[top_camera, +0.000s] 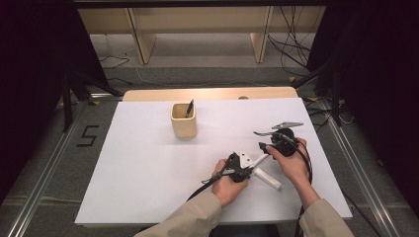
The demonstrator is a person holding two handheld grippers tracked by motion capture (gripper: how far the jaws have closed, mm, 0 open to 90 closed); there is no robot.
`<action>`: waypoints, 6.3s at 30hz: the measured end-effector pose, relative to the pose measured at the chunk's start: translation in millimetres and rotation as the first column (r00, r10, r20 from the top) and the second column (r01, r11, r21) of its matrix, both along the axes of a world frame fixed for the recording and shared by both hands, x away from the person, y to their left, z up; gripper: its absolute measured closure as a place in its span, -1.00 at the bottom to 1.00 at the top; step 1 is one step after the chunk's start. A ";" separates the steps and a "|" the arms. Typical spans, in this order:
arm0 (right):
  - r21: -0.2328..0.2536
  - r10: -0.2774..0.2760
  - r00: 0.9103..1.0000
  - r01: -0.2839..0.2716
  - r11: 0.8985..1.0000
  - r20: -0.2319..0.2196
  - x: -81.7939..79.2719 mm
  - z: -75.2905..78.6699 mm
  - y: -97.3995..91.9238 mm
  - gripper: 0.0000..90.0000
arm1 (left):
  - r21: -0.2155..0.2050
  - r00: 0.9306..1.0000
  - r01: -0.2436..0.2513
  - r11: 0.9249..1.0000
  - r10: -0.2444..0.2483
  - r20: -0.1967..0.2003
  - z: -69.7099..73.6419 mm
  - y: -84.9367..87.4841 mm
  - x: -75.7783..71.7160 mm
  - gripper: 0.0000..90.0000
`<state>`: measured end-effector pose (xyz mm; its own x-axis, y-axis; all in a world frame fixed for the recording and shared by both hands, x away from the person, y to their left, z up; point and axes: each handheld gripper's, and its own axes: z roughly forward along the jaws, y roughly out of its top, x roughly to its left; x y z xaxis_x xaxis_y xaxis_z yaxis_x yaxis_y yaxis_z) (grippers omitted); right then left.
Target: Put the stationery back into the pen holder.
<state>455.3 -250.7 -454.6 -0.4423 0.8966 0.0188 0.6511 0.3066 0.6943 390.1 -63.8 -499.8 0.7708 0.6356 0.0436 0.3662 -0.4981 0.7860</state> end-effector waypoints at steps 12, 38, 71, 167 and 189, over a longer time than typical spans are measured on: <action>0.001 -0.006 1.000 0.006 1.000 0.004 -0.4 0.8 -0.4 -0.07 | -0.003 1.000 -0.014 1.000 0.014 0.003 0.0 -1.0 -1.4 0.74; 0.040 -0.061 0.998 0.060 0.997 0.026 -1.8 5.5 -7.4 -0.19 | -0.053 0.999 -0.035 0.998 0.035 0.001 3.7 15.2 -0.5 0.75; 0.276 0.113 0.992 -0.094 0.956 -0.052 -11.5 5.4 23.2 -0.33 | -0.140 0.990 -0.113 0.984 0.124 0.068 23.8 64.7 -2.5 0.75; 0.342 0.256 0.943 -0.317 0.885 0.213 -33.5 36.0 84.9 0.75 | -0.115 0.992 -0.015 0.993 0.029 0.126 34.8 149.3 -20.2 -0.44; 0.289 0.337 0.917 -0.389 0.875 0.213 -43.0 33.2 106.7 0.74 | -0.155 0.990 0.031 0.987 -0.009 0.141 34.6 150.9 -23.1 -0.24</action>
<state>412.3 -144.0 -421.4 -0.7560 0.6287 0.1825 0.4160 0.2461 0.8754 367.0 87.1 -465.2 0.7769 0.6275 0.0529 0.2383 -0.3707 0.8976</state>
